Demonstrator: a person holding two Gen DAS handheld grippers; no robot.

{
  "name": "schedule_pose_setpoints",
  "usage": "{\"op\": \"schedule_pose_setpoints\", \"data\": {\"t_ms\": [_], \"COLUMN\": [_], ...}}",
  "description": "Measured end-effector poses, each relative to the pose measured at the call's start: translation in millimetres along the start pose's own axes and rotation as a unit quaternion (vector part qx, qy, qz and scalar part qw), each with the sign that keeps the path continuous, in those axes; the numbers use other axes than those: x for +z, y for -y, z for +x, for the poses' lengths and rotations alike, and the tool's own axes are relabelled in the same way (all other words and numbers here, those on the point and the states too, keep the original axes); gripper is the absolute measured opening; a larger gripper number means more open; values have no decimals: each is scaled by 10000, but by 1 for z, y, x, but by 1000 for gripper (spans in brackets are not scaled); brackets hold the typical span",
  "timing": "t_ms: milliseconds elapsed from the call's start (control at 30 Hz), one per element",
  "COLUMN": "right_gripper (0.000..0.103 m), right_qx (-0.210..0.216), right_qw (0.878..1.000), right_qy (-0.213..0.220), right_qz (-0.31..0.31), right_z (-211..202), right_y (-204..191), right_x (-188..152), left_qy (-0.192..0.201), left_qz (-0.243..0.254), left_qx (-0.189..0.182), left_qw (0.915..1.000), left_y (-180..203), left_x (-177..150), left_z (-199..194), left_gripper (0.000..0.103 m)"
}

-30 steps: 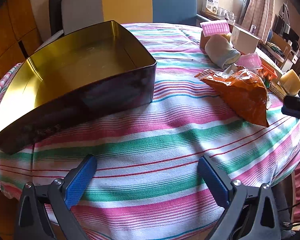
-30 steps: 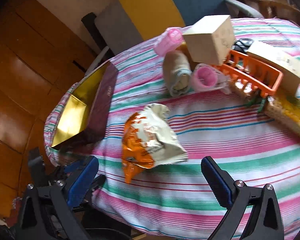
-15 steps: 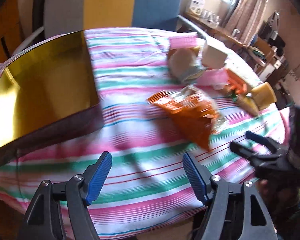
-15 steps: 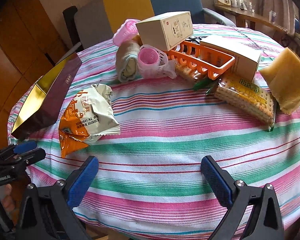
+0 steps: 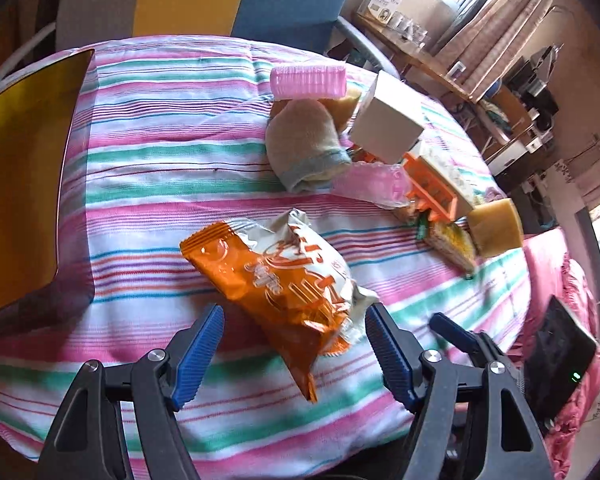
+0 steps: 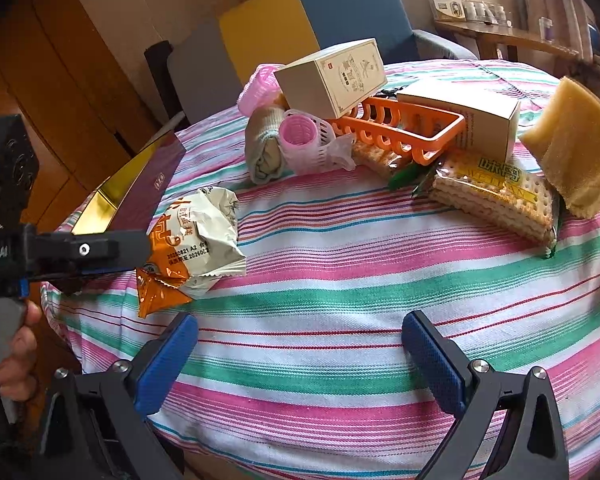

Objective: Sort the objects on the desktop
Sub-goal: 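Grasp the orange-and-white snack bag with the left gripper, then grasp the clear pink hair curler with the right gripper while the left holds the bag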

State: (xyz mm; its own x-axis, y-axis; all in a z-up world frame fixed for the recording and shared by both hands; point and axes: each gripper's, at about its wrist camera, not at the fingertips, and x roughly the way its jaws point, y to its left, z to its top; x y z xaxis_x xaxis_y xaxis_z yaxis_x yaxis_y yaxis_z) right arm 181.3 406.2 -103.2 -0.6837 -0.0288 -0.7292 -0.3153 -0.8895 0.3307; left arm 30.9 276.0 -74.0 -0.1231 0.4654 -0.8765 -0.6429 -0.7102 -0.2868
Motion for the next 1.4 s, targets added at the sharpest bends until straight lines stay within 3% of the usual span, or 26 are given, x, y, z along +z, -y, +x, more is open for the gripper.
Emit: {"op": "schedule_pose_setpoints", "data": {"t_ms": [67, 233, 467, 733, 967, 1067, 1200, 1400], "right_gripper": [103, 103, 101, 81, 74, 63, 39, 38], "right_qx": [48, -6, -179, -534, -846, -786, -673, -478], "right_qw": [10000, 9999, 9991, 9953, 9910, 9910, 9911, 9920], "right_qy": [53, 108, 142, 278, 161, 47, -105, -293], "right_qz": [7, -111, -354, -756, -1027, -1079, -1142, -1129], "right_z": [-1, -1, 1, 15, 45, 49, 51, 46], "right_y": [1, -2, -11, -26, -30, -32, -34, -36], "right_x": [-1, 12, 38, 80, 111, 108, 101, 82], "left_qy": [-24, 38, 27, 148, 168, 158, 149, 146], "left_qz": [70, -157, -213, -115, -13, 35, 83, 169], "left_qx": [-30, -720, -433, -376, -445, -449, -464, -519], "left_qw": [10000, 9973, 9988, 9991, 9989, 9989, 9988, 9984], "left_y": [-2, -30, -76, -86, -81, -80, -79, -78], "left_x": [-1, -7, -23, -38, -42, -45, -50, -60], "left_z": [11, 8, -16, -26, -27, -27, -28, -37], "left_gripper": [72, 58, 51, 49, 49, 49, 50, 50]}}
